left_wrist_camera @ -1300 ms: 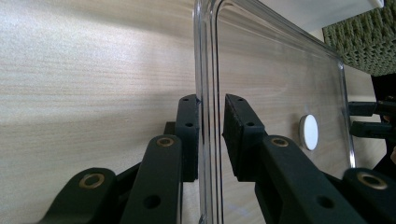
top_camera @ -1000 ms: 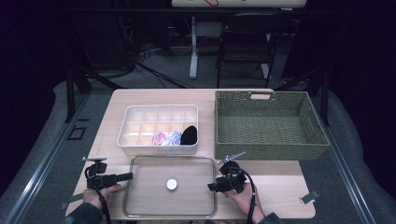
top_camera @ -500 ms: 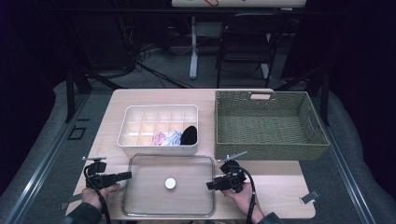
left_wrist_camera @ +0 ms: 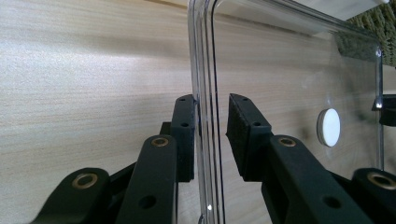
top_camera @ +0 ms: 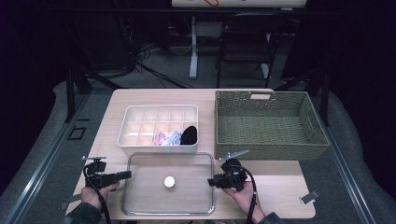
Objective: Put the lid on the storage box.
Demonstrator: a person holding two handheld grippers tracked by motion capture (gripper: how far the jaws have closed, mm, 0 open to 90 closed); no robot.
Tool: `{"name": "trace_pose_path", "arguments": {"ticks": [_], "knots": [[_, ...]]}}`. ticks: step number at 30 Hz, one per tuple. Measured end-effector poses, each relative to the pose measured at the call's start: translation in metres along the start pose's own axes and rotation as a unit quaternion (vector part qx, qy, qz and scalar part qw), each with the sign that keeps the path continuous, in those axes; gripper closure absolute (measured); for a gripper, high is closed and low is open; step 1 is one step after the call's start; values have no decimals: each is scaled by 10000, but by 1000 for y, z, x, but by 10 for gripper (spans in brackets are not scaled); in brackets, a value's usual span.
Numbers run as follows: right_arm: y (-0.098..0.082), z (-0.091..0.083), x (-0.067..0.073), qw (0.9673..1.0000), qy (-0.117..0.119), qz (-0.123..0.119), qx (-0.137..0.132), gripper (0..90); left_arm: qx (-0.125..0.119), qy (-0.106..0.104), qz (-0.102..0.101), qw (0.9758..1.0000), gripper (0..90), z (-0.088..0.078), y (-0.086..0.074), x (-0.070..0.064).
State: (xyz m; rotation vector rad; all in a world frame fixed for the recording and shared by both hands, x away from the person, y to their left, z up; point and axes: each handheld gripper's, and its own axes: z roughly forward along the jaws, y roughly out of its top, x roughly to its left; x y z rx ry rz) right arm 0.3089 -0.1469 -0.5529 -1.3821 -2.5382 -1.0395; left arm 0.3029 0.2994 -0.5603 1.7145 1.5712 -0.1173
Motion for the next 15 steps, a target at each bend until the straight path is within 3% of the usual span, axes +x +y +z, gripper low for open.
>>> {"name": "trace_pose_path", "arguments": {"ticks": [9,15], "knots": [[4,-2,1,10000,58,-27,-75,649,-141,58,6,9999,737,-5,1,-3],[8,-5,1,9997,101,-38,-218,672,-274,106,132,9995,736,-9,2,-6]]}}
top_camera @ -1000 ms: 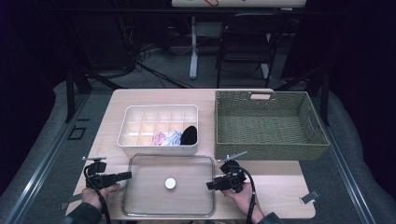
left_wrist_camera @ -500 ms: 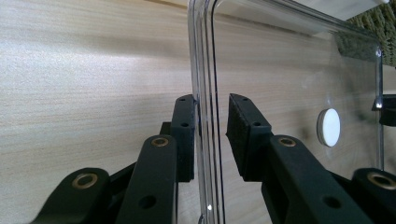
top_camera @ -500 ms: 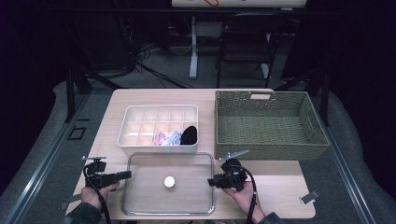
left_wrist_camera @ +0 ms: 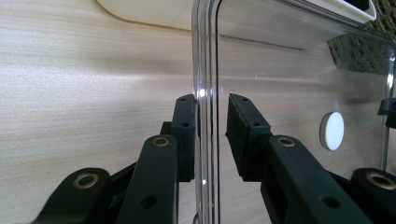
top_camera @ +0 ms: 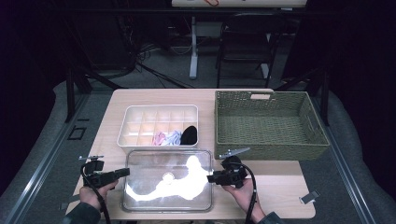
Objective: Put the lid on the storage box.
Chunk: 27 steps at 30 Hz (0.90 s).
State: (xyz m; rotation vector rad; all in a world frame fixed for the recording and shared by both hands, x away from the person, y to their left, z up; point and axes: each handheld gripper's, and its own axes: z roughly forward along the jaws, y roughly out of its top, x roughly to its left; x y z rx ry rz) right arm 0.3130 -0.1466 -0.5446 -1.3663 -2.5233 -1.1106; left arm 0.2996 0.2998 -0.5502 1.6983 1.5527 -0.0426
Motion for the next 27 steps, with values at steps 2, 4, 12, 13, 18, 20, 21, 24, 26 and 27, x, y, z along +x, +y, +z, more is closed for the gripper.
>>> {"name": "trace_pose_path", "arguments": {"ticks": [2,4,12,13,18,20,21,24,26,27], "knots": [[1,-1,0,10000,18,-12,-21,676,-23,14,9,10000,736,-2,0,0],[2,-1,-1,9999,102,42,-70,676,-72,27,21,10000,738,-3,0,-1],[7,-1,4,9998,134,-99,-93,664,-139,40,69,9999,738,-6,1,-1],[7,-2,4,9998,149,-45,-130,674,-137,32,73,9999,739,-7,2,0],[10,-6,-1,9979,431,261,-402,713,-174,44,2,9998,740,-9,4,0],[13,-7,0,9979,419,219,-436,717,-211,45,22,9998,740,-10,5,0],[14,-7,0,9979,413,223,-457,721,-213,28,32,9998,742,-11,5,0],[15,-8,-1,9980,422,201,-427,728,-209,5,79,9997,751,-13,8,-1],[16,-8,-1,9981,394,168,-440,730,-219,6,115,9997,754,-13,9,-1],[17,-9,-1,9982,378,153,-442,730,-215,-5,84,9997,754,-14,10,-1]]}}
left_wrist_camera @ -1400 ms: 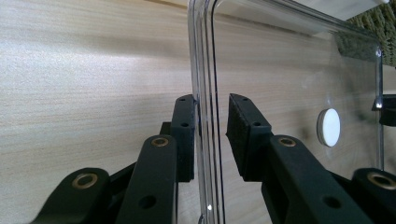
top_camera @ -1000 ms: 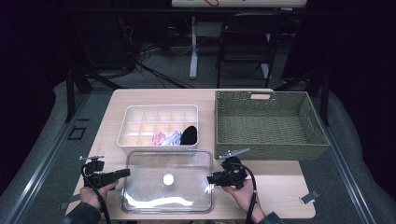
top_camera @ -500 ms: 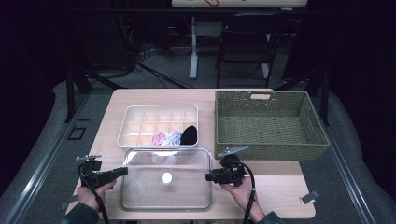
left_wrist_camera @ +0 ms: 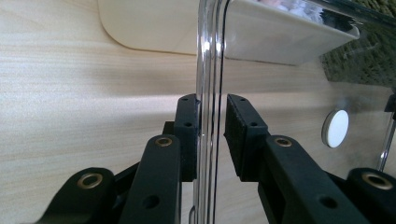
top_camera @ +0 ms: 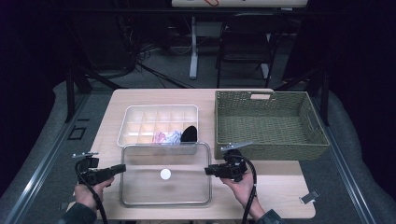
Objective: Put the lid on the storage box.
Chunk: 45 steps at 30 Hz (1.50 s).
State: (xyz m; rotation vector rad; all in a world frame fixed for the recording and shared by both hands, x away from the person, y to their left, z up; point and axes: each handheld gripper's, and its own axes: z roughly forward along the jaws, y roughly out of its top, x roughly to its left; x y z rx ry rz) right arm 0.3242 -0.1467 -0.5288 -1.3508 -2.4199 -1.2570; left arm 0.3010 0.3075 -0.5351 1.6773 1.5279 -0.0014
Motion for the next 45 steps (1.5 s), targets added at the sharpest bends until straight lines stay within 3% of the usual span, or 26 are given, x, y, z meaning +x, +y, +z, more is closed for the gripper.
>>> {"name": "trace_pose_path", "arguments": {"ticks": [6,10,15,20,26,36,37,39,45], "knots": [[8,-3,2,9999,-79,-76,-27,738,-63,-33,48,10000,756,-3,5,-1],[13,-6,3,9998,-145,-143,-72,749,-118,-169,21,9998,762,-5,8,0],[20,-7,5,9995,-225,-183,-100,758,-247,-88,86,9996,762,-8,11,-3],[26,-9,6,9995,-252,-211,-30,766,-257,-212,111,9994,758,-11,18,-2],[37,-10,7,9993,-252,-258,-56,764,-340,-191,180,9991,761,-16,27,-3],[66,-12,11,9987,-316,-391,1,756,-450,-100,331,9984,767,-25,59,-7],[70,-12,13,9985,-348,-429,-18,755,-485,-70,411,9980,766,-26,63,-7],[77,-12,13,9983,-364,-459,-69,756,-566,-89,383,9976,766,-28,70,-7],[97,-17,13,9980,-440,-431,-153,756,-528,-105,453,9975,768,-29,88,-10]]}}
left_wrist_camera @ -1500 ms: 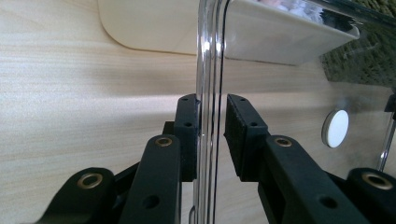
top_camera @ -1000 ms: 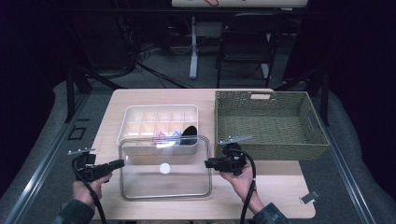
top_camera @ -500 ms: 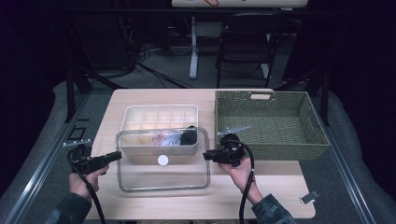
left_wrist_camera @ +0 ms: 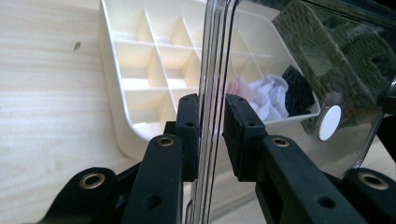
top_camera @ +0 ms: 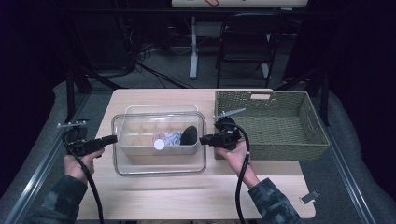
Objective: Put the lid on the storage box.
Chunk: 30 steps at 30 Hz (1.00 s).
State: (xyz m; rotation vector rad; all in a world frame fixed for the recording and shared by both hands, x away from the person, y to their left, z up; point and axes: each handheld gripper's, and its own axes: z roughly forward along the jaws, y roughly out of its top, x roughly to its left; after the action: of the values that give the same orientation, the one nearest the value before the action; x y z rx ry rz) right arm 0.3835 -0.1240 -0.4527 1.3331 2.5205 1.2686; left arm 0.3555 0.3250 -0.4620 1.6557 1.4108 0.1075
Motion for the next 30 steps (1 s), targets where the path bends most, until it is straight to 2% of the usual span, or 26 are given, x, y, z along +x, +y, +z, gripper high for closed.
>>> {"name": "trace_pose_path", "arguments": {"ticks": [3,5,9,11,14,20,27,30], "knots": [[10,-4,-2,10000,-30,-3,-81,756,-54,25,105,9999,767,2,10,-2],[15,-4,-6,9999,-41,13,-113,757,-23,121,154,9998,766,4,17,-5],[24,-4,-12,9998,-35,140,-135,757,15,166,170,9997,765,7,31,-7],[28,-5,-13,9998,-74,119,-161,757,-8,183,228,9996,765,7,38,-8],[37,-4,-15,9997,-93,143,-196,757,-33,221,237,9995,764,9,49,-6],[55,3,-19,9995,-89,223,-201,756,77,292,223,9993,763,12,72,0],[66,17,-27,9994,-141,307,-92,753,253,399,125,9988,759,25,85,10],[69,23,-33,9991,-146,393,-87,750,249,438,175,9986,759,29,92,10]]}}
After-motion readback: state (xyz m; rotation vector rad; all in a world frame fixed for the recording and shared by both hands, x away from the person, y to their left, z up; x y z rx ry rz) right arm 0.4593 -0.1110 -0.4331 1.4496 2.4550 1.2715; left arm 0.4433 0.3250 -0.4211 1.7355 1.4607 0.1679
